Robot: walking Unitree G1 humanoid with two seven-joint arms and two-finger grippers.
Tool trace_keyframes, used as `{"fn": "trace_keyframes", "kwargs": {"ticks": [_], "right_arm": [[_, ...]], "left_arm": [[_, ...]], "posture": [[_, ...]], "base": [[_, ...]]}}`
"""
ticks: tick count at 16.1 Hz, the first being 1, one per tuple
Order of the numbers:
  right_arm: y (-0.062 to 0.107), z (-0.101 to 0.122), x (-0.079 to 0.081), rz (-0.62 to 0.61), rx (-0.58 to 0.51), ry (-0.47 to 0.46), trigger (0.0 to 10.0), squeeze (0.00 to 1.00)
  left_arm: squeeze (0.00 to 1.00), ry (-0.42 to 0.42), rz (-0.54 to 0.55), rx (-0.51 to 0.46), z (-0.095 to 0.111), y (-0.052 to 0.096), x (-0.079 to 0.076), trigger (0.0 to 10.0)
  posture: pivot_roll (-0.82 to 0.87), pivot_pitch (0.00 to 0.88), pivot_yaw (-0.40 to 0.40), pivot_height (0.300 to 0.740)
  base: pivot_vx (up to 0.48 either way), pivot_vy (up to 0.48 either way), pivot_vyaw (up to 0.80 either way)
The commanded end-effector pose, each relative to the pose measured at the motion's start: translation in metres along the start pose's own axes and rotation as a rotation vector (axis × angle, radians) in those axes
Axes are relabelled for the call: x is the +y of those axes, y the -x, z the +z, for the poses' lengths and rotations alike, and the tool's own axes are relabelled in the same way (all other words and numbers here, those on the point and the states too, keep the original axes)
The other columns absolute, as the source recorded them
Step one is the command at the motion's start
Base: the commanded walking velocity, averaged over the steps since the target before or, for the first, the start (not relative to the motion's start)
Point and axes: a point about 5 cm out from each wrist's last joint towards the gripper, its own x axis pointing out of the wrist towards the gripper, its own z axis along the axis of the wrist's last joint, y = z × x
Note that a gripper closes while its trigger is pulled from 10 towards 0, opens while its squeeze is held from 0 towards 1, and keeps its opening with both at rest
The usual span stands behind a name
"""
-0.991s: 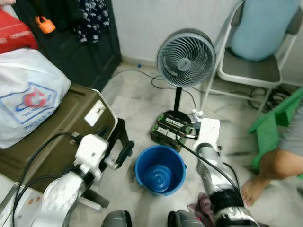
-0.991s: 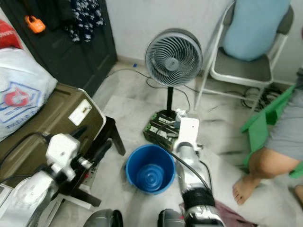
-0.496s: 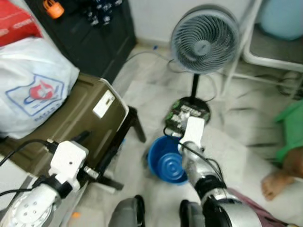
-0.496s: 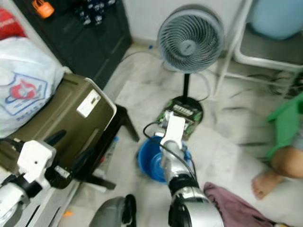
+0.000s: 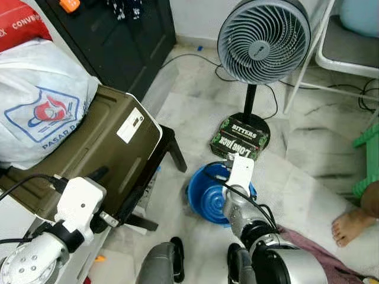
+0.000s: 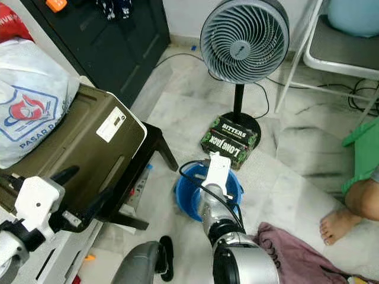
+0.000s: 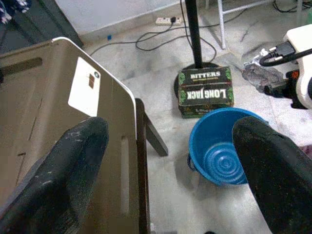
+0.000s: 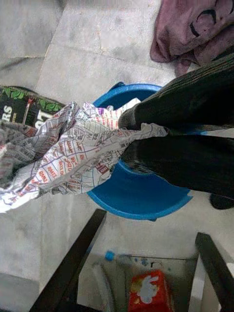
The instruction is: Clean up the room
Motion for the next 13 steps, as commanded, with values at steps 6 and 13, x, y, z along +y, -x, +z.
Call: {"fn": "trace_keyframes", "kwargs": {"ticks": [6,13], "right_arm": [[0.002,0.002,0.011,0.028,-0.02,-0.033,10.0,1.0],[0.0,0.03,0.009,0.099,-0.173,-0.047,10.0,1.0]], "left_arm": [[0.0,-0.003,-0.002,0.026,0.0,0.006,-0.001,10.0],[0.0,0.002,0.021,-0.016,0.001,-0.011,-0.001,10.0]], "posture": [[0.34,0.293,0.174,0.74],[0.29,0.275,0.155,0.74]], "base": [[0.0,0.0,0.0],[0.0,0.0,0.0]]}}
